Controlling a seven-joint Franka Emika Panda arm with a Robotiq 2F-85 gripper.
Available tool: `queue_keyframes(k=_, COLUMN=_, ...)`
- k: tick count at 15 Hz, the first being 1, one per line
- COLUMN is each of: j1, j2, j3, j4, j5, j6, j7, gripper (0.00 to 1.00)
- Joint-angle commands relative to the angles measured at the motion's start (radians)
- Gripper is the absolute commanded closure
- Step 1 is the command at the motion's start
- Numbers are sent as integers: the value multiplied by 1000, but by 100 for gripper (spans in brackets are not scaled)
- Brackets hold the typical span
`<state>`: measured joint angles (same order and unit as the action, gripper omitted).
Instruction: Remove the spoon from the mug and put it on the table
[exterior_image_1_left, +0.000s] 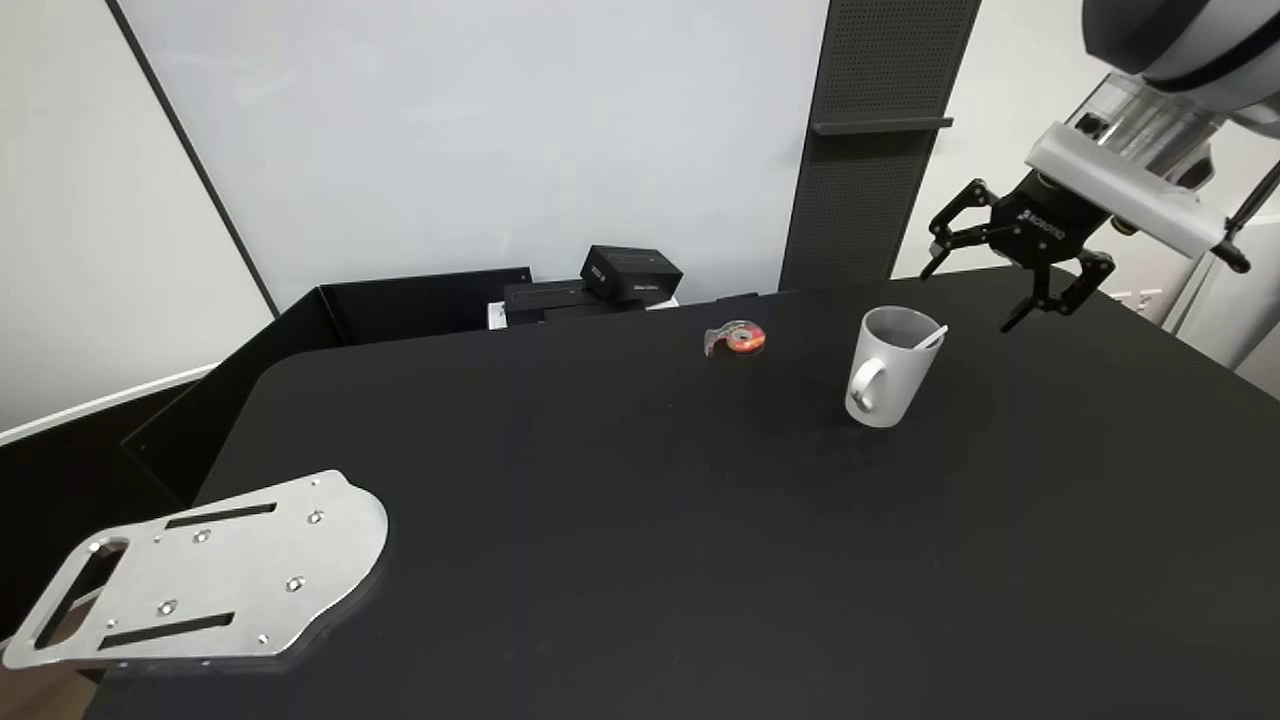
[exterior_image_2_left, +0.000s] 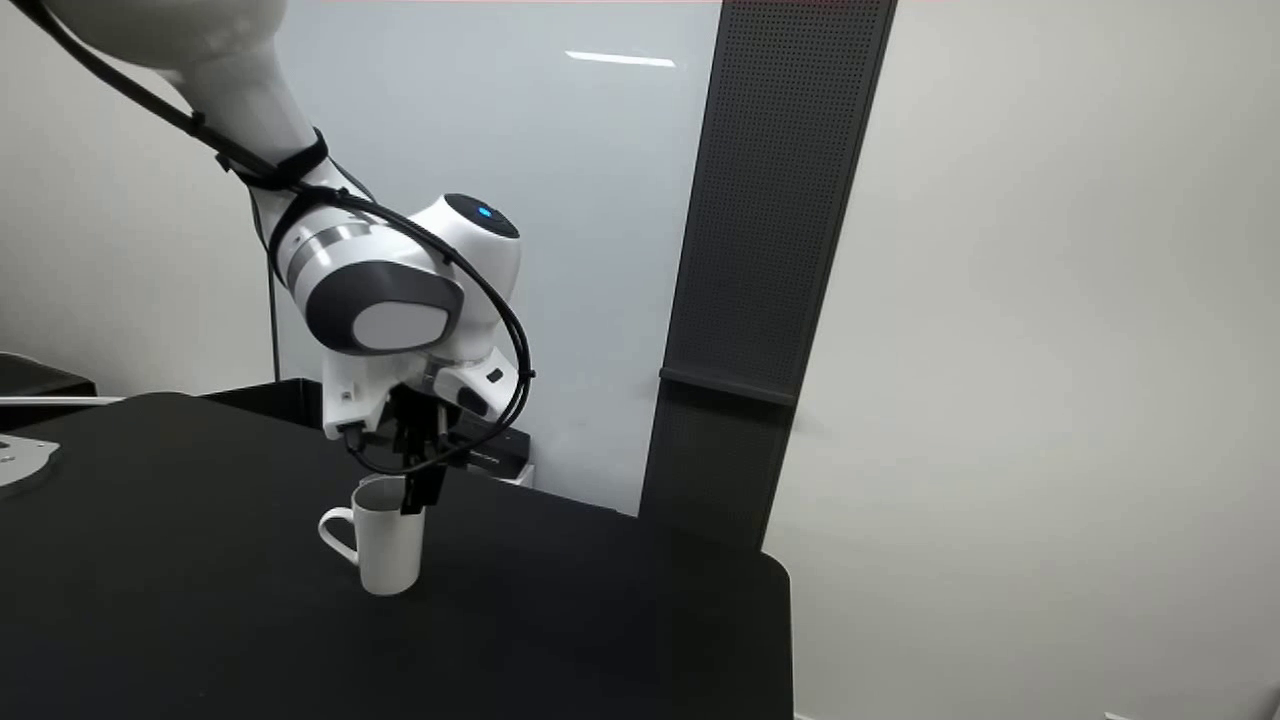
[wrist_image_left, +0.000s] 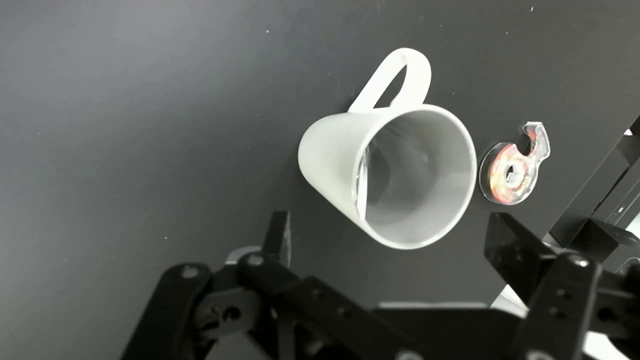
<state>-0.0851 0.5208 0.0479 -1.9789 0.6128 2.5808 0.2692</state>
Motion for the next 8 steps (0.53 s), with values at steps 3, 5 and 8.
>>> queue_keyframes(k=3, j1=26, j2=37, j3=-22, j4=35, j5=-13, j6=29, j7=50, gripper=0)
queue_keyframes(k=5, j1=9, j2=21, j3=-10, j4=12, j5=-10, j6=15, j7=15, gripper=0)
queue_keyframes(k=8, j1=19, j2=25, j3=-19, j4=12, j5=-20, j6=21, j7=32, gripper=0)
